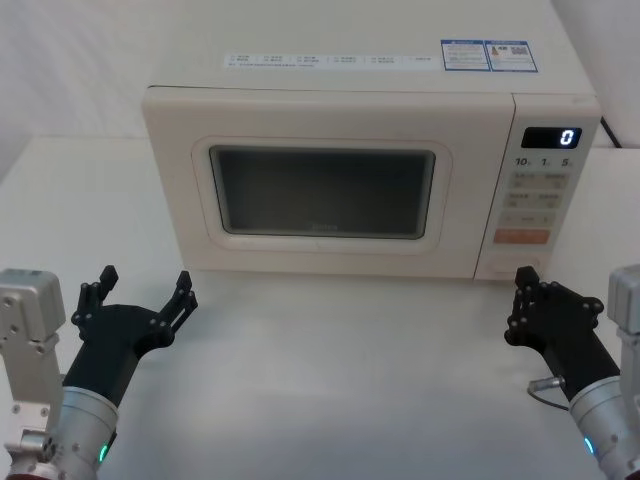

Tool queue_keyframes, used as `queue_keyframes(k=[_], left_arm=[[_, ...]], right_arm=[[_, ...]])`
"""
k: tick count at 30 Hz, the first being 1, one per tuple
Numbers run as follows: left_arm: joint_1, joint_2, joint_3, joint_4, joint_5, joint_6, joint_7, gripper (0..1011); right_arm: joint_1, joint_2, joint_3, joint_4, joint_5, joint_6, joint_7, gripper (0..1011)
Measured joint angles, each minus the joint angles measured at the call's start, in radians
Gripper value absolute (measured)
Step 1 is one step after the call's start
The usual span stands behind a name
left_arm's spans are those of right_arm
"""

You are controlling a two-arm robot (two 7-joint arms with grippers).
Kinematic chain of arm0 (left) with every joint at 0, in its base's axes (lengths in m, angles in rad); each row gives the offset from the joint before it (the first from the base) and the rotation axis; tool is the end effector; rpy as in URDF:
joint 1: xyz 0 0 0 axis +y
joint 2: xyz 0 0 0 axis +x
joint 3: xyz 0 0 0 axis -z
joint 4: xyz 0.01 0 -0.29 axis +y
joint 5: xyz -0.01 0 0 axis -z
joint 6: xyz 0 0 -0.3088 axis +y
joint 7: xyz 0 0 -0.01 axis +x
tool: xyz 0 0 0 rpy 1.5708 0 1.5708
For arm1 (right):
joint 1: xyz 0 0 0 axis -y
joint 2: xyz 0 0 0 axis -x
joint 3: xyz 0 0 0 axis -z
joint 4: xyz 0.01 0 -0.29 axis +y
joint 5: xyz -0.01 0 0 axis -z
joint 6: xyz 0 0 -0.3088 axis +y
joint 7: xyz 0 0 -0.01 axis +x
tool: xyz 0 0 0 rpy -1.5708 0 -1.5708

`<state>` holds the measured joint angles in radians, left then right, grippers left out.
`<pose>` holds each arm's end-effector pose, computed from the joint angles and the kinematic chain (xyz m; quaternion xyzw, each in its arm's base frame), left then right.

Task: Press the button to open the microwave door with one hand; close the microwave door with the other hand.

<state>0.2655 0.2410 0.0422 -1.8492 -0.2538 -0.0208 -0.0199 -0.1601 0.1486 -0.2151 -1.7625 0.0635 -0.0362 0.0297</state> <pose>0.2529 0.0375 -0.2853 -0.0174 0.0064 0.6616 0.7497 0.2740 0.0332 -0.2938 0.0007 -0.0298 -0.6060 0.7949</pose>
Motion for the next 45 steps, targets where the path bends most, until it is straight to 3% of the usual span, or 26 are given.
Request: queue_keyframes(k=[9,22,45], left_arm=[[0.000,0.000,0.000,0.000,0.000,0.000,0.000,1001],[0.000,0.000,0.000,0.000,0.000,0.000,0.000,1001],[0.000,0.000,0.000,0.000,0.000,0.000,0.000,1001]], right_arm=[[0.037,-0.025,0.028,0.037,-0.002,0.066,0.029,0],[0.095,-0.051,0.038,0.093,-0.038,0.125,0.052,0],[0.171,-0.078,0.061,0.189,-0.067,0.162,0.060,0]])
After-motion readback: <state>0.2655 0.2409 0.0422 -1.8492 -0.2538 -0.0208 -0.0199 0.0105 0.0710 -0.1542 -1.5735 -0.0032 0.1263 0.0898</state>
